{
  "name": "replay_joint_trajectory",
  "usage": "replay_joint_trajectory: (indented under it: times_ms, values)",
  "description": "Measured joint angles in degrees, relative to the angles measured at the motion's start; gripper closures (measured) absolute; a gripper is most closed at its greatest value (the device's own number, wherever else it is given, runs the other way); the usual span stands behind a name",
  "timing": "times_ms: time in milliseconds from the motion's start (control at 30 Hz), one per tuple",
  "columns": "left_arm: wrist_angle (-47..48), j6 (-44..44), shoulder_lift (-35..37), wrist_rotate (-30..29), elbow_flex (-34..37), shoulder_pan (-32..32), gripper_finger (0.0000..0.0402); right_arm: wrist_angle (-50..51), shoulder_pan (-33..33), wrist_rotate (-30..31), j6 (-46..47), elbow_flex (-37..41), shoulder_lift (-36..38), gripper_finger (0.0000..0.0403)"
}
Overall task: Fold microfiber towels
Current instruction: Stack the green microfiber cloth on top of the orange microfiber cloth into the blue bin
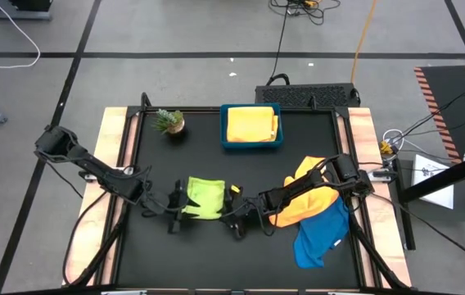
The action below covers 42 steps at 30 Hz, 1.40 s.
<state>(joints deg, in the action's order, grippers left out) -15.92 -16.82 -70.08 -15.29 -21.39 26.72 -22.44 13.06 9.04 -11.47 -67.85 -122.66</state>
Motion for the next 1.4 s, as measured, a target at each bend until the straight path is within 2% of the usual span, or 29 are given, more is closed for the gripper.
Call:
replay_joint_trajectory:
  times_ms: [133,200,433,667,1000,1167,1400]
  values:
    - [1.28,0.08,-0.04,0.86,0.00,1.31,0.0250,-1.04,-0.65,0.19,3.30,0.04,-0.03,0.0386]
    - [2.39,0.13,-0.04,0.83,0.00,1.98,0.0250,-1.59,-1.05,0.19,4.74,0.08,-0.03,0.0396]
    - [8.56,-0.05,-0.04,-1.50,0.00,2.34,0.0250,-2.49,-3.19,-2.88,11.61,0.09,0.86,0.0399]
    - [17.42,0.61,-0.04,-7.94,-0.04,2.34,0.0250,-2.73,-4.39,-3.76,15.19,0.09,2.84,0.0400]
    - [16.43,3.02,-0.04,-8.25,-0.04,2.70,0.0249,-2.83,-5.95,-4.89,18.78,0.09,3.18,0.0401]
    - [17.01,2.58,-0.04,-7.81,-0.04,2.71,0.0249,-3.49,-6.39,-7.59,19.78,0.04,3.18,0.0401]
    - [19.13,0.17,-1.91,-8.76,-0.04,2.69,0.0249,-3.49,-6.52,-7.72,20.24,0.04,3.18,0.0401]
